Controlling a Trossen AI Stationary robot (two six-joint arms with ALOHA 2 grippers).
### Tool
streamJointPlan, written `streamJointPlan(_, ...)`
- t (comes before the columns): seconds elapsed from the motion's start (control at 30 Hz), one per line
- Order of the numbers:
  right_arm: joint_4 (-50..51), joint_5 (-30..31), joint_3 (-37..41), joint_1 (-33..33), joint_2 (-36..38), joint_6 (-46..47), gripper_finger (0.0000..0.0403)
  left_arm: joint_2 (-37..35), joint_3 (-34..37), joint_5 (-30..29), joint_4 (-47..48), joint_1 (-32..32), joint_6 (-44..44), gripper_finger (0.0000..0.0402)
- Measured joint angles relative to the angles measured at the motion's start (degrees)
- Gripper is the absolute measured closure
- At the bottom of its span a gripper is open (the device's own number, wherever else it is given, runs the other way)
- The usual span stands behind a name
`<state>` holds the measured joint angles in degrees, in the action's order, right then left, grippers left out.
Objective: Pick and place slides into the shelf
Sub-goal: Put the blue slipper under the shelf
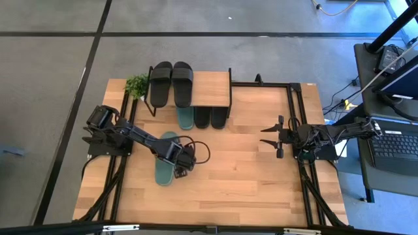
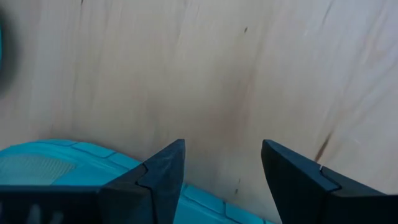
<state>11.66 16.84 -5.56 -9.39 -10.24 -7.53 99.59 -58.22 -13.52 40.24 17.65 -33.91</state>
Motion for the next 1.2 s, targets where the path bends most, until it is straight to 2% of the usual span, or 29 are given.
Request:
streamJointPlan(0.37,0.0,0.0,0.0,0.0,0.0,0.0,0.0214,-1.2,0.0,0.0,-0.1,0.0,-0.4,0.0198)
streamJointPlan(0.57,-0.1,0.0,0.0,0.0,0.0,0.0,0.0215,-8.3,0.0,-0.5,-2.1,2.3,-0.1,0.0198)
streamJointPlan(0.73,0.1,0.0,0.0,0.0,0.0,0.2,0.0215,-15.0,0.0,0.7,-3.0,9.2,-0.6,0.0198)
streamJointPlan(0.93,0.2,0.0,0.0,0.0,0.0,1.1,0.0215,-16.8,-0.1,1.2,-2.4,19.9,-15.3,0.0198)
streamJointPlan(1.07,0.3,0.0,0.0,0.0,0.0,1.0,0.0215,-13.6,-0.1,1.2,-2.8,25.9,-23.8,0.0198)
streamJointPlan(1.2,0.3,0.0,0.0,0.0,0.0,1.1,0.0215,-9.4,-0.1,1.3,-4.1,29.6,-27.6,0.0198)
